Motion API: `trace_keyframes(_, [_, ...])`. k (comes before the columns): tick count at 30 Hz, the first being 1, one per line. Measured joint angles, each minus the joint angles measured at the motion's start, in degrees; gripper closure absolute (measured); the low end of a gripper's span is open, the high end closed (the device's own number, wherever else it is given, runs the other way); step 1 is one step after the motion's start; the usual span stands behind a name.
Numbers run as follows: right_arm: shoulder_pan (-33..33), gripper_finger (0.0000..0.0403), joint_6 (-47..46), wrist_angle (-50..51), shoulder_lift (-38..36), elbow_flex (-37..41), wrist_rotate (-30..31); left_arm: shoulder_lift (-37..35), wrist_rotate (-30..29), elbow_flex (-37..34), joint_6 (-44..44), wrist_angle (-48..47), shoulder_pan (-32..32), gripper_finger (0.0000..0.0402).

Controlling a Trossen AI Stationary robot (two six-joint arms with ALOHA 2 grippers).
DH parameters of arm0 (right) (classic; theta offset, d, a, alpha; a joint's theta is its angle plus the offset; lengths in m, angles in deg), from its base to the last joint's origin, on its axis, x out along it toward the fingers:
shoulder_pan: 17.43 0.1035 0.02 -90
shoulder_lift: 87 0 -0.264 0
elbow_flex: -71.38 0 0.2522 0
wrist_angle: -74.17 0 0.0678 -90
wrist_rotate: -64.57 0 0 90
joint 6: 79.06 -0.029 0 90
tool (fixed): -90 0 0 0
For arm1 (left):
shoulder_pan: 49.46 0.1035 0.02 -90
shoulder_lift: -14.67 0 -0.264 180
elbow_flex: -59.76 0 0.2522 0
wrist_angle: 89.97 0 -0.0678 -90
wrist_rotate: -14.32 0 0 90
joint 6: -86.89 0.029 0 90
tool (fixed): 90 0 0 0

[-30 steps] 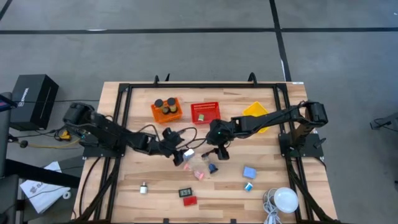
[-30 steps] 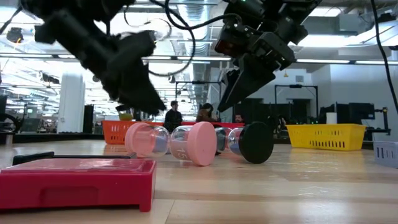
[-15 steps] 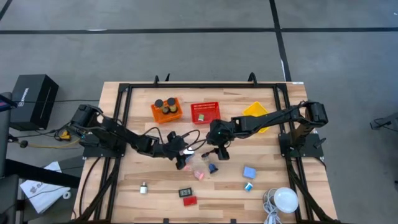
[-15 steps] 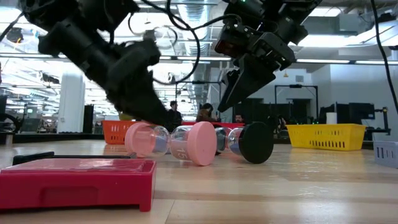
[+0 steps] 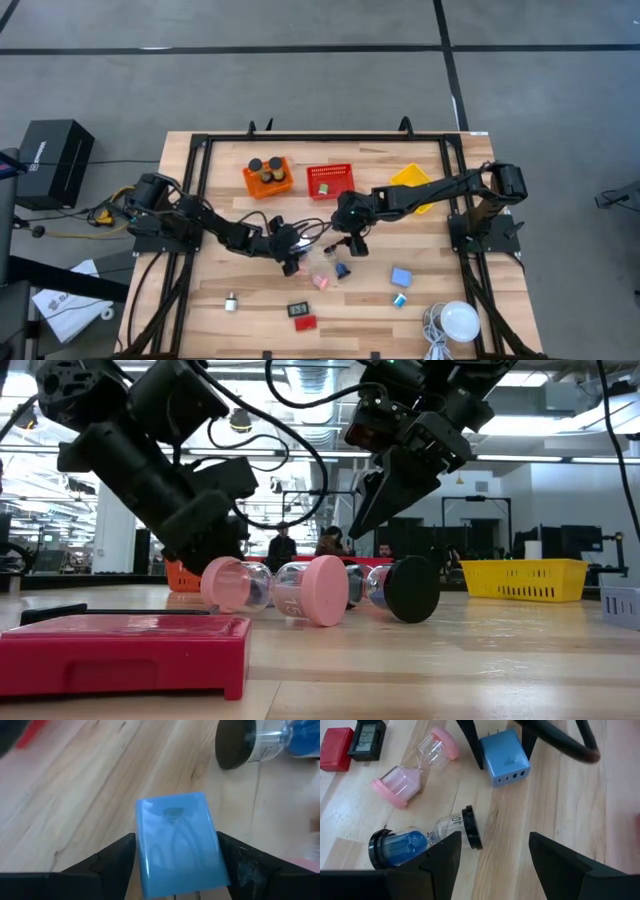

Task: Pick & Place Office items
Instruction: Put the left light violet charger adapter into the red bin

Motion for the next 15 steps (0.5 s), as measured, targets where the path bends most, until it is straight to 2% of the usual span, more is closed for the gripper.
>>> trace_keyframes(7, [-0.1,0.0178,0.0,1.4,0.0,0.0,0.0,-0.1,0.0,0.0,0.0,0.1,1.4,0.0196])
trace_keyframes(9, [-0.5,0.0178,1.0,4.6,0.0,0.0,0.0,-0.1,0.0,0.0,0.0,0.2,1.8,0.0196])
trace_keyframes(13, [-2.9,0.0178,0.4,13.8,-1.2,0.1,0.0,-0.2,0.0,0.0,0.0,0.4,2.8,0.0169])
trace_keyframes(15, [-4.6,0.0178,-0.9,14.9,-1.8,0.2,0.0,-0.6,0.0,0.0,1.3,0.5,3.3,0.0164])
